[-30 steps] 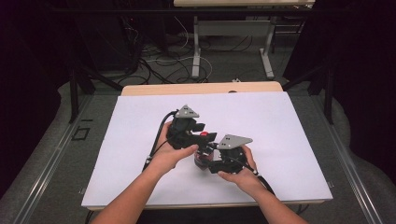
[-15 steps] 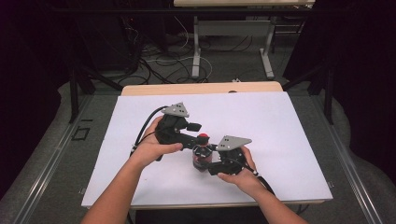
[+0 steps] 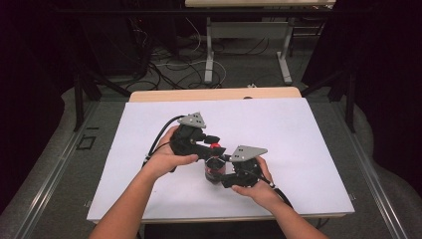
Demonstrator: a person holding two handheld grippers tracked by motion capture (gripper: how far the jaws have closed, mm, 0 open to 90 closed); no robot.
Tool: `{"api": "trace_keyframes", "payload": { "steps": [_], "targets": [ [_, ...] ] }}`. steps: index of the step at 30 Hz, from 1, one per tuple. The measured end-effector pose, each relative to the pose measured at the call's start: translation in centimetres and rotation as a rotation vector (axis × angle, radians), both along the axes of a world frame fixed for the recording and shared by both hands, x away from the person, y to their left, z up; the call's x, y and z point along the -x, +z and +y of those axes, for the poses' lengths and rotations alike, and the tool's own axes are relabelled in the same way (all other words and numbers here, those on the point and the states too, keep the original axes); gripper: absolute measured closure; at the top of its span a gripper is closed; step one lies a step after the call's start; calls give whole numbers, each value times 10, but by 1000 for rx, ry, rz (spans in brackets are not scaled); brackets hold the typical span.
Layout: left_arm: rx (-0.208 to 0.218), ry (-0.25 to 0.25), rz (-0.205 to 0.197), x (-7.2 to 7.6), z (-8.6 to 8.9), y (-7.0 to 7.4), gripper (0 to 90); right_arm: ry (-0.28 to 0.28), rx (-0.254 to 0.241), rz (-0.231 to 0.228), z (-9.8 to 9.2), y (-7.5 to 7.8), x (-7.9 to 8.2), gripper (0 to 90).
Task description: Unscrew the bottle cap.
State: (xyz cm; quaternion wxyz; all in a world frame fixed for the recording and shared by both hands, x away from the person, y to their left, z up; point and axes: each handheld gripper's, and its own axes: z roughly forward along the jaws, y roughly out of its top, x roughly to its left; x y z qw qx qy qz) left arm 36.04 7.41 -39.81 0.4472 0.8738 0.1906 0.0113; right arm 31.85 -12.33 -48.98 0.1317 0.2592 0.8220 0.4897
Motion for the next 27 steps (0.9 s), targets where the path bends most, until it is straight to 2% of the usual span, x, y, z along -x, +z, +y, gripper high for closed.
{"api": "trace_keyframes", "payload": {
  "steps": [3, 9, 11, 12, 14, 15, 17, 21, 22, 23, 24, 25, 27],
  "targets": [
    [-8, 1, -8, 2, -3, -1, 595, -2, -3, -5, 0, 0, 0, 331],
    [-15, 41, -20, 5, -6, 0, 606, -8, -2, -1, -1, 0, -1, 332],
    [-12, 70, -16, 6, -7, 0, 606, -9, 6, 4, -1, 0, -1, 332],
    [-6, 92, -14, 8, -9, 0, 607, -17, -12, -4, -1, -1, -1, 332],
    [-5, 138, -26, 10, -12, -1, 607, -21, -4, -1, -2, 0, -2, 332],
    [-5, 157, -13, 11, -13, 0, 607, -31, -9, 3, -2, 0, -2, 332],
    [6, 228, -8, 14, -17, 0, 608, -40, 2, 10, -3, 1, -2, 332],
    [9, 344, -19, 19, -25, 0, 609, -73, -9, 8, -4, 0, -2, 332],
    [24, 362, -34, 20, -27, 0, 609, -74, -3, 23, -4, 1, -3, 333],
    [13, 367, -33, 20, -28, 0, 609, -79, -12, 19, -4, 0, -3, 333],
    [20, 381, -27, 20, -30, 0, 609, -76, -6, 20, -5, -1, -3, 333],
    [6, 372, -28, 19, -30, 1, 609, -76, -6, 20, -5, -1, -3, 333],
    [16, 382, -14, 18, -32, 2, 609, -84, -7, 17, -5, -2, -4, 332]
  ]
}}
